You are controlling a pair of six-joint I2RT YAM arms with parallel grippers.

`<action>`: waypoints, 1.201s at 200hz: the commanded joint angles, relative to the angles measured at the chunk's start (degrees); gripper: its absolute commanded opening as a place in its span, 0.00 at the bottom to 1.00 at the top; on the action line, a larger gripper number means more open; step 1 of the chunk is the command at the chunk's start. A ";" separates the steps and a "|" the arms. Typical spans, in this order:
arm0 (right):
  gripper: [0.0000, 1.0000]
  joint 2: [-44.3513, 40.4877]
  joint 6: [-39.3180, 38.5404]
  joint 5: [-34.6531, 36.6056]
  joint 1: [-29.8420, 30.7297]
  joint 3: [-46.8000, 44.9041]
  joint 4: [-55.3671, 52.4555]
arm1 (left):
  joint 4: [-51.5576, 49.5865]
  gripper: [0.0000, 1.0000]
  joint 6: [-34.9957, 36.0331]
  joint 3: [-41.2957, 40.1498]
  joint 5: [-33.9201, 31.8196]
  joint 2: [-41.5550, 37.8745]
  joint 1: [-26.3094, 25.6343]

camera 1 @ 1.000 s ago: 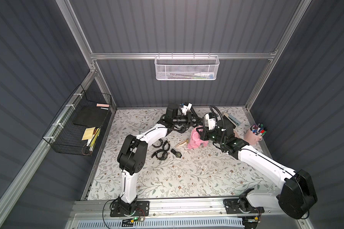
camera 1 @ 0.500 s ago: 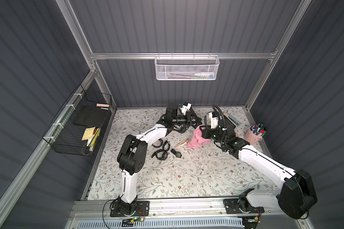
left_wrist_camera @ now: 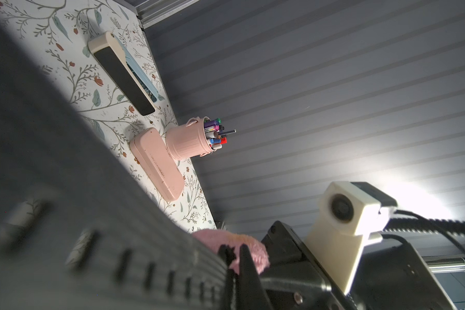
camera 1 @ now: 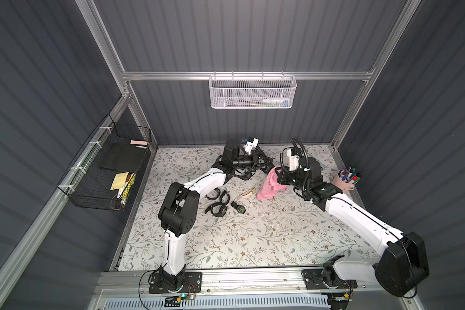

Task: Wipe the watch dial
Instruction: Wipe the dirt from the watch dial, then place the watch at the center of the board.

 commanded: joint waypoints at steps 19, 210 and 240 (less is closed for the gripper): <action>0.00 -3.10 0.27 3.58 -2.90 -0.50 -2.24 | 1.79 0.00 -1.47 -0.66 5.15 0.33 0.09; 0.00 -6.23 -0.92 2.72 -6.28 -8.84 -5.33 | -52.25 0.00 34.65 22.62 -10.27 16.85 18.86; 0.00 -5.05 -1.08 1.92 -6.45 -8.47 -5.54 | -63.77 0.00 40.02 35.42 -17.07 24.94 19.63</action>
